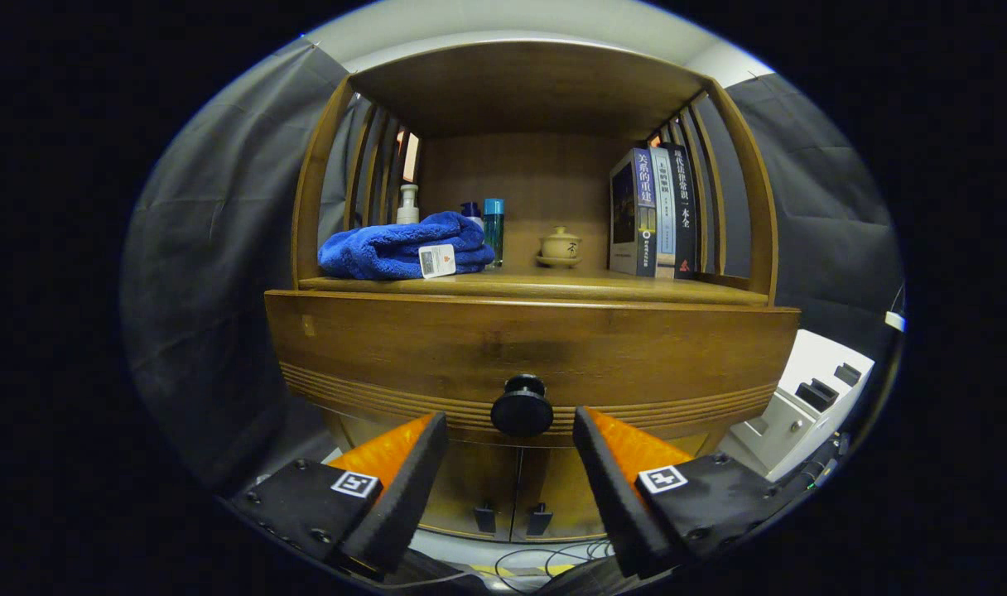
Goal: Pull open the drawer, take out the items inside it, and place them on the countertop above the cabinet.
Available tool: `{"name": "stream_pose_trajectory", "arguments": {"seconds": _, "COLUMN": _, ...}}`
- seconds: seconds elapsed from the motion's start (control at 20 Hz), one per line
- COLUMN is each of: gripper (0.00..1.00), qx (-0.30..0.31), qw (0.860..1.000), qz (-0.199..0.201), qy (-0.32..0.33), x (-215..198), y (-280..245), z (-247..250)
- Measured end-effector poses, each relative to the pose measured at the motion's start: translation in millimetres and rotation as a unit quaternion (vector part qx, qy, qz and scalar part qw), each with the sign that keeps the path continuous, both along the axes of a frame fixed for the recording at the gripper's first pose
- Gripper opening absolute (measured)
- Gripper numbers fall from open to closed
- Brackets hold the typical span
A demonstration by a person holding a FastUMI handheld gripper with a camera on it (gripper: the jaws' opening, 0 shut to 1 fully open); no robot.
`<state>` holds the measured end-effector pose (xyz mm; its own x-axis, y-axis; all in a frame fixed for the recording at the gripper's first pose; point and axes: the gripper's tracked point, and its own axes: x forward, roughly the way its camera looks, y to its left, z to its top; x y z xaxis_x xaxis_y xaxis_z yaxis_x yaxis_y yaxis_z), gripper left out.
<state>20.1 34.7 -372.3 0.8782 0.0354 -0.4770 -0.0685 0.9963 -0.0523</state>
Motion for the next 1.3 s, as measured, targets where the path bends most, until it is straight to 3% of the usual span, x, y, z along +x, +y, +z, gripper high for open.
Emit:
{"name": "stream_pose_trajectory", "arguments": {"seconds": 0.1, "gripper": 0.99, "qx": 0.0, "qw": 1.0, "qz": -0.008, "qy": 0.003, "x": 7, "y": -4, "z": -6}}
{"name": "stream_pose_trajectory", "arguments": {"seconds": 0.15, "gripper": 0.99, "qx": -0.001, "qw": 1.0, "qz": -0.013, "qy": 0.004, "x": 10, "y": -5, "z": -9}}
{"name": "stream_pose_trajectory", "arguments": {"seconds": 0.55, "gripper": 0.71, "qx": 0.024, "qw": 0.998, "qz": -0.06, "qy": 0.013, "x": 31, "y": -13, "z": -22}}
{"name": "stream_pose_trajectory", "arguments": {"seconds": 1.05, "gripper": 0.41, "qx": 0.046, "qw": 0.997, "qz": -0.048, "qy": 0.03, "x": 29, "y": -7, "z": -20}}
{"name": "stream_pose_trajectory", "arguments": {"seconds": 1.3, "gripper": 0.41, "qx": 0.035, "qw": 0.998, "qz": -0.03, "qy": 0.034, "x": 6, "y": -5, "z": -14}}
